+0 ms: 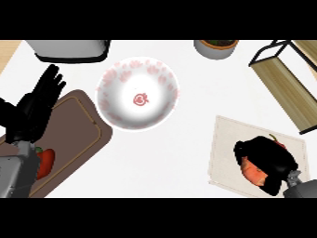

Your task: Pick the squash from the placemat and place it in the tiered shelf

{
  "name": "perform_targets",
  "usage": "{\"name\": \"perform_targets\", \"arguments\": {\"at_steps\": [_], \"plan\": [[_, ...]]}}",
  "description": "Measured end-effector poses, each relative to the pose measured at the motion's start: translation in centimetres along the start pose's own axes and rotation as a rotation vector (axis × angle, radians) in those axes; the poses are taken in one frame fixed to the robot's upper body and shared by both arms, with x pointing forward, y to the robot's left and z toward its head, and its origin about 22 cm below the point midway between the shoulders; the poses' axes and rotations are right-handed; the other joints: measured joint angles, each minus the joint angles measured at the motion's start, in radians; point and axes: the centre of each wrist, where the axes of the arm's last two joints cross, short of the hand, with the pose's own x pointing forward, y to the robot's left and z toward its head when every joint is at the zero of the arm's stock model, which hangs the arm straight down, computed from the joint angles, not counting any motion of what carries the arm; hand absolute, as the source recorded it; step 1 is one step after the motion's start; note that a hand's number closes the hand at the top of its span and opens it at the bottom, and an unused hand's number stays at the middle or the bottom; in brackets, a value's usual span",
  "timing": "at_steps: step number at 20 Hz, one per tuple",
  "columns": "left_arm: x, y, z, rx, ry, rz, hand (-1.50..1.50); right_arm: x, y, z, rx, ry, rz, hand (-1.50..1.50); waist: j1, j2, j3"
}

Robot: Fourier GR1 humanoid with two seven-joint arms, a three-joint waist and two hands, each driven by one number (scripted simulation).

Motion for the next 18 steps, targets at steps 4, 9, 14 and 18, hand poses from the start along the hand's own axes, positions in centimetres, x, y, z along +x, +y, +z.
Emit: {"name": "perform_targets", "arguments": {"at_steps": [4, 9, 14, 18], "plan": [[-0.3, -0.1, 0.3, -0.004, 0.001, 0.001, 0.0, -0.5, 0.2, 0.2, -0.056, -0.035, 0.008, 1.5, 0.0, 0.0, 0.001], [-0.1, -0.6, -0.2, 0.003, 0.004, 0.002, 0.0, 3.7, -0.5, -2.1, -0.11, 0.096, -0.066, 1.5, -0.008, 0.0, -0.006], [0.4, -0.8, -0.3, 0.005, 0.006, 0.001, 0.0, 9.5, -2.0, -4.5, -0.191, 0.231, -0.212, 1.5, -0.007, 0.0, -0.002], [0.5, -0.5, -0.1, 0.005, 0.002, -0.002, 0.0, 12.8, -4.4, -4.0, -0.343, 0.232, -0.39, 1.5, -0.004, 0.001, 0.007]]}}
